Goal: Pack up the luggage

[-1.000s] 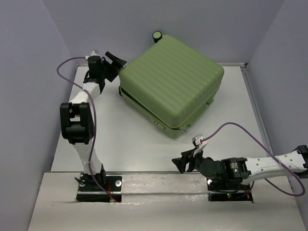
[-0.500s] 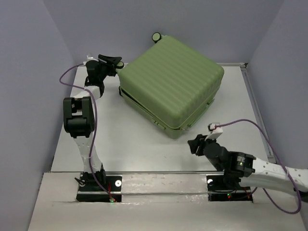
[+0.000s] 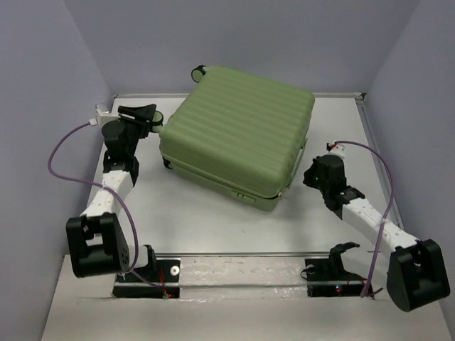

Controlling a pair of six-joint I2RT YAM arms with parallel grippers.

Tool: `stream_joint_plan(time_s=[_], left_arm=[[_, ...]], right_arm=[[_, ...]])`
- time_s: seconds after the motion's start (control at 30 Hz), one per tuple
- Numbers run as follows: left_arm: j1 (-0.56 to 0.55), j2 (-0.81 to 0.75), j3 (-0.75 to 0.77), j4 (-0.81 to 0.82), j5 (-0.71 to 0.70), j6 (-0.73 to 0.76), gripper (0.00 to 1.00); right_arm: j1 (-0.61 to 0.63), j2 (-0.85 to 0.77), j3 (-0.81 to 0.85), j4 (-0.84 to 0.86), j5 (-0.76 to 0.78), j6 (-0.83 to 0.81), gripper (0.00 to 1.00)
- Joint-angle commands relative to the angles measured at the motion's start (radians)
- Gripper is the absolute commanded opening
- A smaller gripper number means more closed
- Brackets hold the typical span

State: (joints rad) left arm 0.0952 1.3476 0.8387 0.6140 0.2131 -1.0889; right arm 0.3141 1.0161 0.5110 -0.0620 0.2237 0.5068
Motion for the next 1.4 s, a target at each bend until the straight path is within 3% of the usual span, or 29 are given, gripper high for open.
stream_joint_plan(time_s=[0.0,0.17,0.3,0.33,0.37,0.43,0.47,0.6,0.7,0.8,0.97,1.07,1.23,1.37], left_arm=[[0.011,-0.192,-0.094,0.034,-0.061,0.124,0.06],[0.011,-0.402,-0.211,-0.097,-0.109,0.156,0.06],[0.009,-0.485,-0.285,-0.163,-0.132,0.185,0.06],[0.011,-0.493,-0.296,-0.165,-0.124,0.188,0.11],[0.011,-0.49,-0.293,-0.171,-0.116,0.199,0.3],[0.009,-0.475,-0.27,-0.209,-0.089,0.211,0.45],[0.009,-0.472,-0.267,-0.22,-0.074,0.213,0.6],[-0.008,-0.505,-0.294,-0.223,-0.008,0.176,0.88],[-0.054,-0.535,-0.297,-0.223,0.002,0.156,0.89],[-0.127,-0.533,-0.286,-0.238,0.002,0.135,0.84],[-0.173,-0.512,-0.257,-0.24,-0.009,0.135,0.88],[-0.173,-0.519,-0.172,-0.256,-0.001,0.13,0.92],[-0.175,-0.473,0.101,-0.319,0.075,0.103,0.94],[-0.199,-0.43,0.243,-0.358,0.103,0.095,0.96]], right_arm=[[-0.032,0.116,0.134,0.267,-0.254,-0.082,0.08],[-0.032,0.371,0.303,0.341,-0.493,-0.109,0.1],[-0.032,0.46,0.399,0.353,-0.613,-0.105,0.16],[-0.032,0.458,0.4,0.349,-0.616,-0.105,0.18],[-0.032,0.449,0.393,0.34,-0.6,-0.108,0.2],[-0.032,0.391,0.364,0.324,-0.571,-0.108,0.34],[-0.032,0.368,0.338,0.302,-0.546,-0.114,0.41],[-0.032,0.259,0.276,0.266,-0.556,-0.111,0.54],[-0.032,0.219,0.229,0.266,-0.577,-0.084,0.61],[-0.032,0.234,0.176,0.297,-0.604,-0.057,0.61],[-0.032,0.191,0.094,0.347,-0.62,-0.024,0.67],[-0.032,0.118,0.104,0.259,-0.589,-0.074,0.76],[-0.032,0.032,0.077,0.234,-0.621,-0.079,0.77],[-0.032,0.074,0.064,0.263,-0.647,-0.07,0.79]])
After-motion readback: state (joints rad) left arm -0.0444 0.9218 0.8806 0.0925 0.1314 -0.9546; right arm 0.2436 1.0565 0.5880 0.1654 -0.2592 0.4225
